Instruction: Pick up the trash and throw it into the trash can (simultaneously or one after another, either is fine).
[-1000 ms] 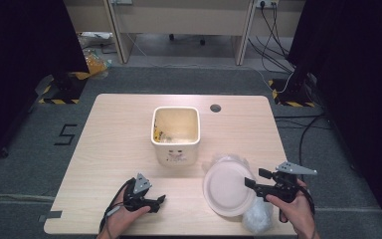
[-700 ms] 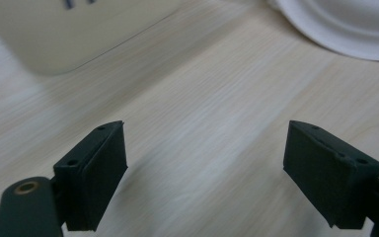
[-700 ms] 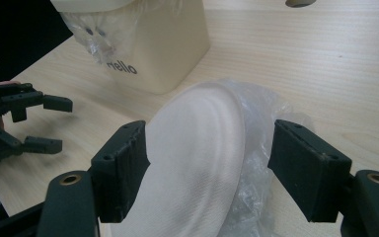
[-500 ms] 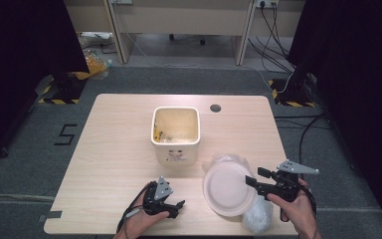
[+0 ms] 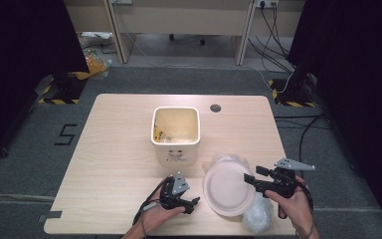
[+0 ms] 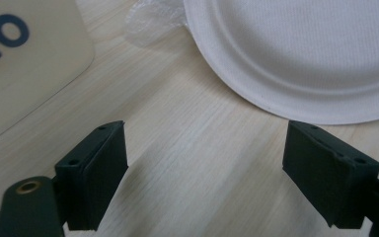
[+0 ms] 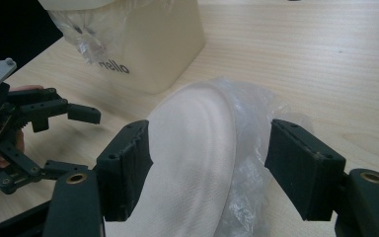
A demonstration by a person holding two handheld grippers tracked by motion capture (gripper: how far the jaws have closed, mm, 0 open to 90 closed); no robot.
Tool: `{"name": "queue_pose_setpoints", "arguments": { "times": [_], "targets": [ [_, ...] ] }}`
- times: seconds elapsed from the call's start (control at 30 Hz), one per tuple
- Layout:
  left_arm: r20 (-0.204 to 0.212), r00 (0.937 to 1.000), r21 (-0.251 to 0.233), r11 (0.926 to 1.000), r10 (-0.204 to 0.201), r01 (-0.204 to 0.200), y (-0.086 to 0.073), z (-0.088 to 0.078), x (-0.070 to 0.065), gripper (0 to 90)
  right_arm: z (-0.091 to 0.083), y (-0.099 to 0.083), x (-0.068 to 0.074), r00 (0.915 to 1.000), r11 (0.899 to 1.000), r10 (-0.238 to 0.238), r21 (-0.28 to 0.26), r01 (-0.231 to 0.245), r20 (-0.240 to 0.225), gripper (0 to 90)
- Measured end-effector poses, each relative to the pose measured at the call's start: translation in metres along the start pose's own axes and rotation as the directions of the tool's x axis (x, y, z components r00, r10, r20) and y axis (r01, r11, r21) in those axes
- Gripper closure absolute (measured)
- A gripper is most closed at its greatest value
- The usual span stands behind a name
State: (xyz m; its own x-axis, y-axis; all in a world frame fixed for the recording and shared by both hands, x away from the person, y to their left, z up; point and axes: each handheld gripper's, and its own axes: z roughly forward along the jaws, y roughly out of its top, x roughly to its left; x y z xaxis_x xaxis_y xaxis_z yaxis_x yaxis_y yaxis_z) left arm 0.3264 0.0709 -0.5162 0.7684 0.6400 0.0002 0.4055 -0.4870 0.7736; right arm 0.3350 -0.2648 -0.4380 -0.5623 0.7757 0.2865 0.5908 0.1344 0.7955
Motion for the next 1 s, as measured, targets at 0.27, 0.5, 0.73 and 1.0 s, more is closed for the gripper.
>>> {"name": "queue_pose_setpoints", "arguments": {
  "times": [0.27, 0.5, 0.73, 1.0],
  "targets": [
    [0.012, 0.9999, 0.007, 0.9999, 0.011, -0.011, 0.007, 0.013, -0.006, 16.6, 0.001, -0.001, -0.001, 1.0, 1.0, 0.003, 0.007, -0.003, 0.001, 34.1],
    [0.011, 0.9998, 0.018, 0.9997, 0.016, -0.016, 0.01, 0.018, -0.008, 16.6, 0.005, -0.001, -0.001, 1.0, 1.0, 0.005, 0.015, -0.005, -0.004, 34.1],
    [0.022, 0.9997, 0.032, 0.9993, 0.015, -0.016, 0.012, 0.02, -0.009, 15.5, 0.007, -0.002, -0.001, 1.0, 1.0, 0.007, 0.022, -0.007, -0.001, 34.2],
    [0.027, 0.9994, 0.026, 0.9994, 0.021, -0.022, 0.014, 0.023, -0.011, 16.2, 0.007, -0.002, 0.0, 1.0, 1.0, 0.007, 0.02, -0.007, -0.007, 34.4]
  ]
}}
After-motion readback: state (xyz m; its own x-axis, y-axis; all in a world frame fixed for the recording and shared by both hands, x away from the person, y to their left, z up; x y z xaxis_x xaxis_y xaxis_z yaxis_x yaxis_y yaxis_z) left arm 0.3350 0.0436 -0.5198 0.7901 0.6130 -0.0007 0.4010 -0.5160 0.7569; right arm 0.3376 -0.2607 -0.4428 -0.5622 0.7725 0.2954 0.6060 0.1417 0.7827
